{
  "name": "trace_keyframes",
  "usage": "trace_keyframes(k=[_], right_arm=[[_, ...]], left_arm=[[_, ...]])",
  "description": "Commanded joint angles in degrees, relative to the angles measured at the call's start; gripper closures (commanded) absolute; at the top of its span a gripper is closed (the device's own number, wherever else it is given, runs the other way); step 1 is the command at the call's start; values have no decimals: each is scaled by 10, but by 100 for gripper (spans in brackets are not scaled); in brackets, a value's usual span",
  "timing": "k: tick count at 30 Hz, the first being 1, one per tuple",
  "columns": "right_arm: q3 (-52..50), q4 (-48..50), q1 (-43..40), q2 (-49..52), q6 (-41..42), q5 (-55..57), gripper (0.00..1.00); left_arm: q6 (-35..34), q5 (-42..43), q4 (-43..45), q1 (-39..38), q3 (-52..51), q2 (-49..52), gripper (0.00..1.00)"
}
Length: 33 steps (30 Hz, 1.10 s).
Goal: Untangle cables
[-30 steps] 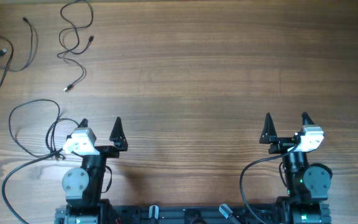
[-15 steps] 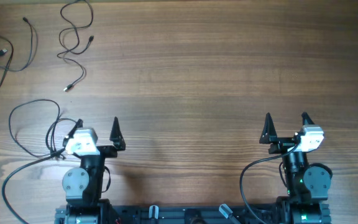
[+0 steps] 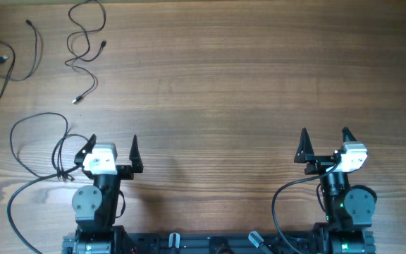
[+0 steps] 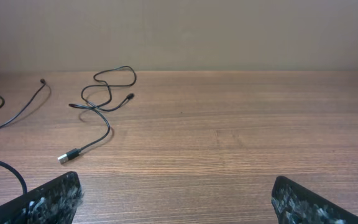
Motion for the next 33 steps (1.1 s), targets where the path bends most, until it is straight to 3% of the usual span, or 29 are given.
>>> trace_keyframes(k=[1, 20, 33], right_arm=[[-2, 3, 3, -8, -1, -6, 0], [-2, 3, 3, -8, -2, -6, 0], [-2, 3, 3, -8, -2, -6, 0]], left_arm=[[13, 13, -2, 2, -3, 2, 0], [13, 13, -1, 32, -3, -49, 0], [13, 13, -1, 3, -2, -49, 0]])
